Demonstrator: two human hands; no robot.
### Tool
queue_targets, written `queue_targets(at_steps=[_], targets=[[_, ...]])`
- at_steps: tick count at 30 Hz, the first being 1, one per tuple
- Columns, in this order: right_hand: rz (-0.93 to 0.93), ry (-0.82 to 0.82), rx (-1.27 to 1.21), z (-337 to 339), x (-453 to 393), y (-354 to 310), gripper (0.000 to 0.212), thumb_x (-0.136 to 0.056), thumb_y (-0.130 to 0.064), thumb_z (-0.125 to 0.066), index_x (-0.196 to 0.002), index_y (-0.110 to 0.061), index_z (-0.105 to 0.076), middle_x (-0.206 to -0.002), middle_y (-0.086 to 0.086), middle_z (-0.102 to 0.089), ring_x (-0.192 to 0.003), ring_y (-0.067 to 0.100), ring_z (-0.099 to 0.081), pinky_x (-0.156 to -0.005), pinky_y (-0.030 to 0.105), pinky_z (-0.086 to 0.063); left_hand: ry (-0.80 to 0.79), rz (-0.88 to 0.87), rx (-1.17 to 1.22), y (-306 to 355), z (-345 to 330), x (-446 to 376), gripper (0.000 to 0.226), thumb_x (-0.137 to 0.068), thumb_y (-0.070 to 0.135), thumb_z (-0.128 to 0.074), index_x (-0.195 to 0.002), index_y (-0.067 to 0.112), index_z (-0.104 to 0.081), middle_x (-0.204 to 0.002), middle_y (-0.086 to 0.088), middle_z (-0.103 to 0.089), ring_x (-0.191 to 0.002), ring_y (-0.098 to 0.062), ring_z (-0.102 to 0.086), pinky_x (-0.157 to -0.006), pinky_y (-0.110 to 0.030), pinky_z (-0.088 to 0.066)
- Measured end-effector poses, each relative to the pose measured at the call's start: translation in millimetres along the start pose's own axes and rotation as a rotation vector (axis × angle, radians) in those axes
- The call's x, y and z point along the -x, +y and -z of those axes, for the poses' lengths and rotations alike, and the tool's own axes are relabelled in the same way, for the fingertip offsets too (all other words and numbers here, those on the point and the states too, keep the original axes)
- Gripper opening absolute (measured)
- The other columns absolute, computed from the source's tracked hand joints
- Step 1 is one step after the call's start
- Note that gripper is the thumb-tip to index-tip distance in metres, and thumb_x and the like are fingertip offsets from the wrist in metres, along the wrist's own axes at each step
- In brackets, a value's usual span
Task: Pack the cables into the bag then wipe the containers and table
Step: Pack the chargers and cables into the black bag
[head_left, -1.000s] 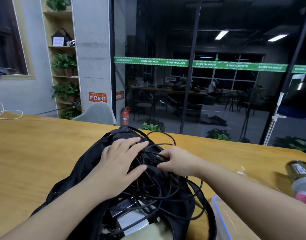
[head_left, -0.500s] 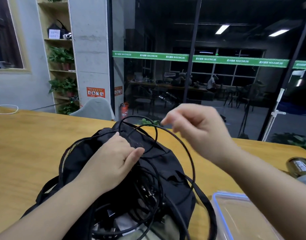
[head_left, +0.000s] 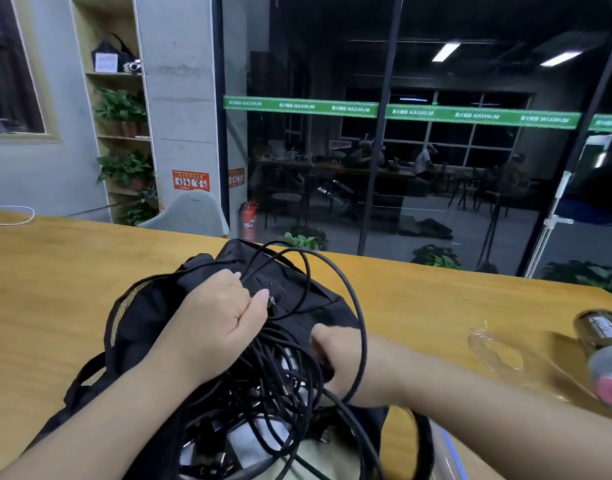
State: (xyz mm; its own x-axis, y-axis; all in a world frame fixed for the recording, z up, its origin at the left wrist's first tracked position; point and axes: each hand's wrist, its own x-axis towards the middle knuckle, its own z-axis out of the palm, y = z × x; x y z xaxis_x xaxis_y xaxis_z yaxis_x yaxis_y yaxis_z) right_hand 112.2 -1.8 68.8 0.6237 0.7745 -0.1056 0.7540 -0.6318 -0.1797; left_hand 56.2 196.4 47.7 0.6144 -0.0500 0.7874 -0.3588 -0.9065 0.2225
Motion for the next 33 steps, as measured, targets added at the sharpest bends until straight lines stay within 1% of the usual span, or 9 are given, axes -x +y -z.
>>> queue_targets(at_steps=[4,7,10,16,20,23,25,30,33], targets=[[-0.062,0.169,-0.025,2.2,-6.2,11.4,0.015,-0.083,-0.008,-0.048,-0.079,-0.019,-0.039,-0.084,0.005,-0.056,-0.077,0.028,-0.053,-0.065,0.036,-0.047,-0.057,0.018,0.068,-6.1,5.7,1.6,0.050,-0.089,0.044,-0.032,-0.049,0.015,-0.029,-0.050,0.001,-0.033,-0.058,-0.010,-0.041,-0.095,-0.014,-0.038],[-0.133,0.304,-0.166,22.6,-1.4,30.8,0.032,-0.084,-0.001,-0.043,-0.070,-0.029,-0.047,-0.076,-0.007,-0.052,-0.069,0.015,-0.052,-0.057,0.025,-0.042,-0.139,0.048,0.100,-10.2,15.1,-2.3,0.050,-0.086,0.048,-0.031,-0.048,0.016,-0.030,-0.049,-0.002,-0.037,-0.054,-0.010,-0.041,-0.065,-0.013,-0.038],[-0.168,0.264,-0.168,27.9,1.5,42.9,0.050,-0.091,0.000,-0.035,-0.115,-0.034,-0.062,-0.097,-0.012,-0.045,-0.069,0.005,-0.046,-0.054,0.015,-0.036,-0.263,0.036,0.100,-10.7,20.8,-10.5,0.059,-0.084,0.053,-0.030,-0.049,0.006,-0.035,-0.049,-0.009,-0.038,-0.049,-0.019,-0.038,-0.050,-0.025,-0.030],[-0.142,0.369,-0.157,29.3,1.0,34.7,0.044,-0.099,-0.013,-0.038,-0.141,-0.024,-0.039,-0.105,-0.003,-0.037,-0.093,0.017,-0.044,-0.081,0.026,-0.039,-0.601,0.023,-0.306,8.6,11.0,-30.9,0.065,-0.084,0.065,-0.015,-0.049,0.013,-0.031,-0.047,-0.007,-0.038,-0.046,-0.020,-0.037,-0.051,-0.030,-0.029],[-0.077,0.353,-0.193,36.1,13.6,28.6,0.037,-0.096,-0.011,-0.042,-0.129,-0.027,-0.046,-0.103,-0.006,-0.040,-0.095,0.016,-0.047,-0.080,0.024,-0.042,-0.567,0.088,-0.727,14.8,-4.3,-45.7,0.058,-0.095,0.054,-0.019,-0.054,0.021,-0.043,-0.056,0.003,-0.050,-0.057,-0.015,-0.052,-0.051,-0.027,-0.035],[-0.043,0.309,-0.194,36.2,24.8,26.0,0.033,-0.092,-0.009,-0.044,-0.120,-0.025,-0.049,-0.100,-0.009,-0.039,-0.090,0.014,-0.048,-0.078,0.027,-0.046,-0.625,0.039,-0.817,8.3,-13.6,-50.2,0.043,-0.099,0.046,-0.019,-0.065,0.022,-0.030,-0.064,0.001,-0.045,-0.071,-0.021,-0.058,-0.057,-0.030,-0.043],[-0.025,0.291,-0.185,35.2,32.4,23.1,0.035,-0.090,-0.008,-0.044,-0.120,-0.026,-0.047,-0.099,-0.010,-0.038,-0.089,0.015,-0.049,-0.080,0.031,-0.048,-0.666,0.033,-0.863,0.8,-18.7,-52.9,0.043,-0.099,0.045,-0.017,-0.079,0.015,-0.040,-0.065,0.001,-0.044,-0.068,-0.022,-0.053,-0.052,-0.028,-0.037],[-0.043,0.203,-0.175,34.9,42.7,15.6,0.064,-0.087,-0.007,-0.043,-0.145,-0.029,-0.026,-0.108,-0.009,-0.035,-0.091,0.015,-0.050,-0.077,0.034,-0.051,-0.587,0.143,-0.974,0.9,-26.5,-58.0,0.057,-0.097,0.051,-0.018,-0.081,0.015,-0.059,-0.064,0.002,-0.049,-0.063,-0.021,-0.052,-0.050,-0.026,-0.025],[-0.047,0.201,-0.202,35.4,41.5,14.8,0.071,-0.088,-0.011,-0.045,-0.150,-0.029,-0.017,-0.108,-0.013,-0.032,-0.096,0.013,-0.049,-0.080,0.030,-0.049,-0.420,0.082,-0.878,0.2,-32.0,-50.0,0.038,-0.090,0.046,-0.052,-0.073,0.015,-0.065,-0.074,-0.001,-0.060,-0.071,-0.024,-0.062,-0.056,-0.025,-0.036]])
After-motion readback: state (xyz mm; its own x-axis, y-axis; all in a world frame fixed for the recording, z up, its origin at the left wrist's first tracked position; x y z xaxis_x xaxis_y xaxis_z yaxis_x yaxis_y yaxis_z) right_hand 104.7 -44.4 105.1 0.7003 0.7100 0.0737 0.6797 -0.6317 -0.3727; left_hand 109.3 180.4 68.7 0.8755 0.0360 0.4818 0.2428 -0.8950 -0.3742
